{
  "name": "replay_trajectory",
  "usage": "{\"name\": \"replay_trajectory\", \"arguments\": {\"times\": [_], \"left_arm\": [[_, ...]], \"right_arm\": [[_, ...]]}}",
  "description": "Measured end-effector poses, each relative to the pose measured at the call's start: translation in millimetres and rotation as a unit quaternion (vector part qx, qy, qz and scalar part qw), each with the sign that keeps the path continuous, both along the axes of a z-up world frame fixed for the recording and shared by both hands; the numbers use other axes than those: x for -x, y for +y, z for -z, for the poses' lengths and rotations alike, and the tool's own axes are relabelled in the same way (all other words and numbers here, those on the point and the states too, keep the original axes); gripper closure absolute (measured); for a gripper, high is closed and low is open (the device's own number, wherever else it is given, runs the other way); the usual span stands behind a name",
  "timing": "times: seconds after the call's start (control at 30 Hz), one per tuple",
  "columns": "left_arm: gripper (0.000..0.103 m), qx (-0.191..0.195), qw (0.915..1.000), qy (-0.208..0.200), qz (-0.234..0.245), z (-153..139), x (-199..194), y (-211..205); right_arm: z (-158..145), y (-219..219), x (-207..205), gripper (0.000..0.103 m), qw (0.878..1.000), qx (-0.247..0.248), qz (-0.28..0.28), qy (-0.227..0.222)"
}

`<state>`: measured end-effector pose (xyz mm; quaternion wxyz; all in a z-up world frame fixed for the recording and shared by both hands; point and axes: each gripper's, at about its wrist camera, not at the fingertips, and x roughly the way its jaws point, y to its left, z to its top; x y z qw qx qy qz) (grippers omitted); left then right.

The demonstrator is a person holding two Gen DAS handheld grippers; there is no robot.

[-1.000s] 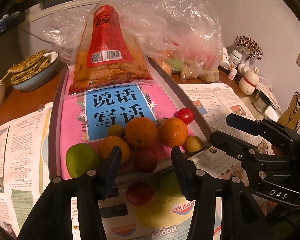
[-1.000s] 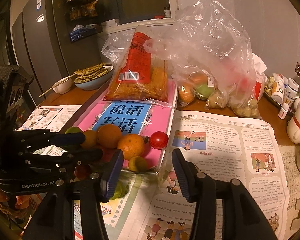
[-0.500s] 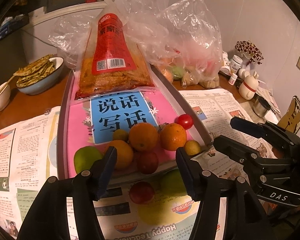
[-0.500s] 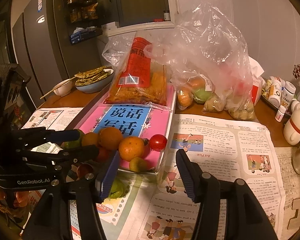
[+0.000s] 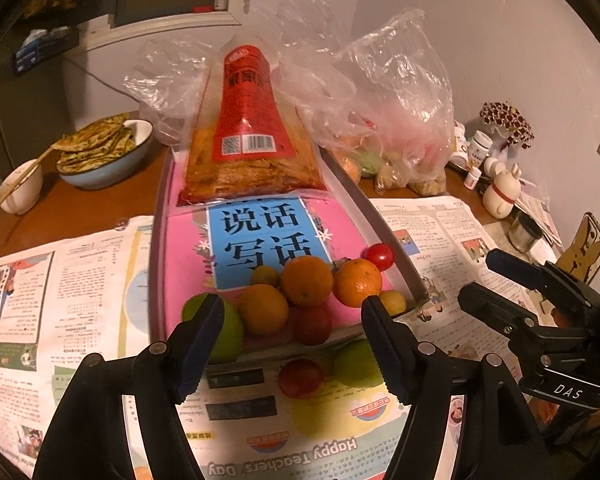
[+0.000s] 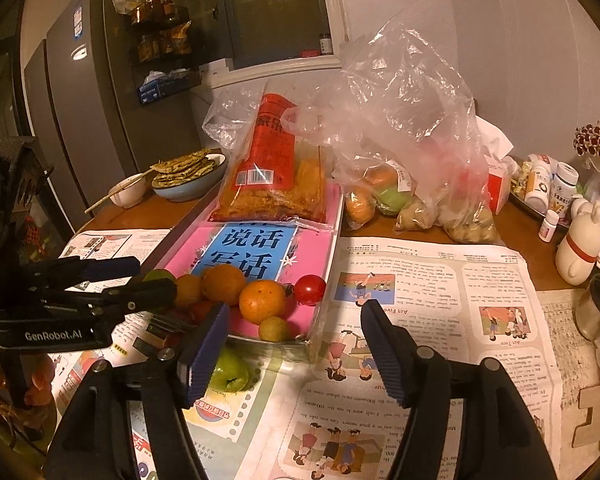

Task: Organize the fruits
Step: 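Move the right tool toward the green fruit while the left tool approaches another red tomato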

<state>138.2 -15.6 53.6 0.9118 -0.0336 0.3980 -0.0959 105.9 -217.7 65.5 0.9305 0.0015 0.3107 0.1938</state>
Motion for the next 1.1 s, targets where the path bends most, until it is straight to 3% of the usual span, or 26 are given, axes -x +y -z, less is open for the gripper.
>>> {"name": "replay_trajectory", "arguments": {"times": [1.1], "left_arm": [[0.026,-0.023,0.9994,0.025,0.007,12.4,31.5,-2.6]], "right_arm": [[4.8,19.6,33.1,0.027,0.999,0.012,-0.033,-0.005]]}}
